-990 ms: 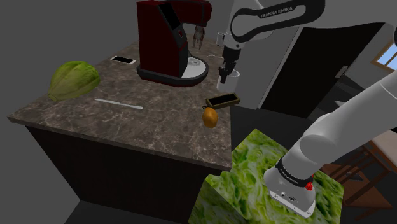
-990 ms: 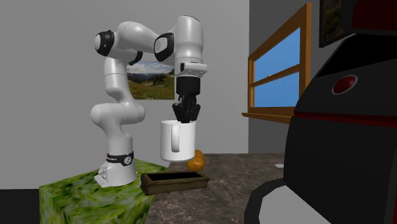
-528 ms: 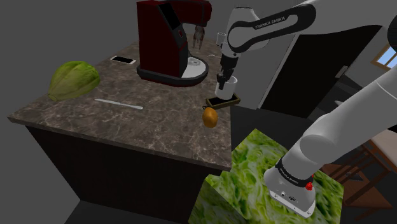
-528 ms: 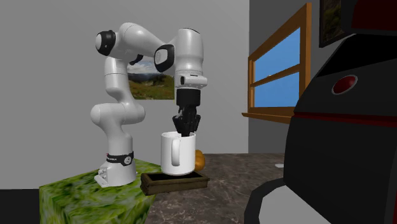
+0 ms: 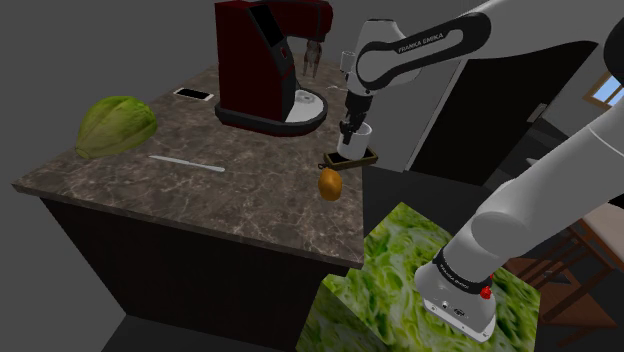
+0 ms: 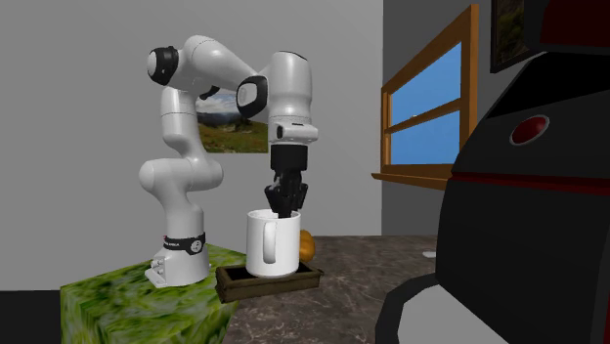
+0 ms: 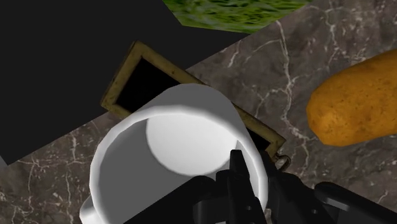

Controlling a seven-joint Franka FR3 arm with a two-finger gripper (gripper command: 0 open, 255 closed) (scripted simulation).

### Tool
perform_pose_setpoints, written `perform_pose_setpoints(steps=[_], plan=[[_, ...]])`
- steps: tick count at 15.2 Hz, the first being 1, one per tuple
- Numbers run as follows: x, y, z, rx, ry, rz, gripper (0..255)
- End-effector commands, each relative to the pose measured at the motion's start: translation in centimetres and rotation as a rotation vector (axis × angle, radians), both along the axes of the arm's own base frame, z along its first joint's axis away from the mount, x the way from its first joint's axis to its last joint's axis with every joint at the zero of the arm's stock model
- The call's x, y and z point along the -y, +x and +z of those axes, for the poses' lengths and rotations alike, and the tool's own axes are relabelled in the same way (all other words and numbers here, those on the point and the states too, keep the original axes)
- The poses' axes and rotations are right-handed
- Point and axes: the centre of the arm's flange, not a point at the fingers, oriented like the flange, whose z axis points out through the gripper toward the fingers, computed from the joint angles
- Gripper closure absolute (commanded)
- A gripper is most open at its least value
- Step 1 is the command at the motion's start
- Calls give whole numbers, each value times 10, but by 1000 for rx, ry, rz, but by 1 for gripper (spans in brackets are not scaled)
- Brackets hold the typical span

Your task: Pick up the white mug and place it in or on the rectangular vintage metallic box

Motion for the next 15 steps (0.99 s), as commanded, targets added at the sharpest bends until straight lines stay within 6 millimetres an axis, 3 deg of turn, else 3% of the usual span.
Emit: perform_pose_setpoints(steps=[1, 2, 7, 11, 15], plan=[[-1, 0, -1, -3, 1, 1, 255], [-1, 0, -2, -3, 1, 1, 0], [-1, 0, -1, -3, 1, 1, 0], [-1, 1, 49, -3, 1, 1, 0], [-1, 1, 49, -3, 1, 1, 0]])
